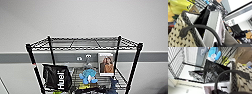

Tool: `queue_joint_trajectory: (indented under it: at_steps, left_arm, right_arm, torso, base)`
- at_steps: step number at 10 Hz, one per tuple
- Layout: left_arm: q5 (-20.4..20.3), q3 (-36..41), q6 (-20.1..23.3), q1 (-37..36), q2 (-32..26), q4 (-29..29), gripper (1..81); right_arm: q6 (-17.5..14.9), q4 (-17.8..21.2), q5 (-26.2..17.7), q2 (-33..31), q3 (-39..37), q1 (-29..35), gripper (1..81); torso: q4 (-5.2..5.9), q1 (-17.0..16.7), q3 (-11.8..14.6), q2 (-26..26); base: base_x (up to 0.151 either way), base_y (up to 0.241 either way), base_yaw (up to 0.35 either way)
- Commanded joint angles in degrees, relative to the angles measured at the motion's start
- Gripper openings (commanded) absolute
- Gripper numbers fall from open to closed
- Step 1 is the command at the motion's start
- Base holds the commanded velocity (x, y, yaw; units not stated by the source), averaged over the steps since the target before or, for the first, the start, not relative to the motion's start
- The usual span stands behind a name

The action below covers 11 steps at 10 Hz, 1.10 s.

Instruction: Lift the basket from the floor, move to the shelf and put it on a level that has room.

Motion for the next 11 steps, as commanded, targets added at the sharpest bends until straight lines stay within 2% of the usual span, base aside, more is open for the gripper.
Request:
queue_joint_trajectory:
  at_steps: [1, 7, 11]
  left_arm:
    - [-0.65, 8.08, -0.46, -9.95, -3.18, 0.47, 1.0]
    - [0.14, 13.72, -5.38, -19.53, -7.67, -0.23, 1.0]
    - [1.37, 16.79, -10.47, -26.12, -10.66, -0.14, 1.0]
  right_arm:
    - [1.14, -2.26, -2.42, -3.01, 8.05, 9.14, 1.0]
    - [1.32, 0.03, -2.59, -5.38, 12.55, 15.74, 1.0]
    - [1.32, 3.89, -2.68, -6.44, 15.27, 21.63, 1.0]
  torso:
    - [0.0, 0.0, 0.0, 0.0]
    - [0.0, 0.0, 0.0, 0.0]
    - [0.0, 0.0, 0.0, 0.0]
  base:
    - [0.0, 0.0, 0.0]
    - [0.0, 0.0, 0.0]
    - [0.0, 0.0, 0.0]
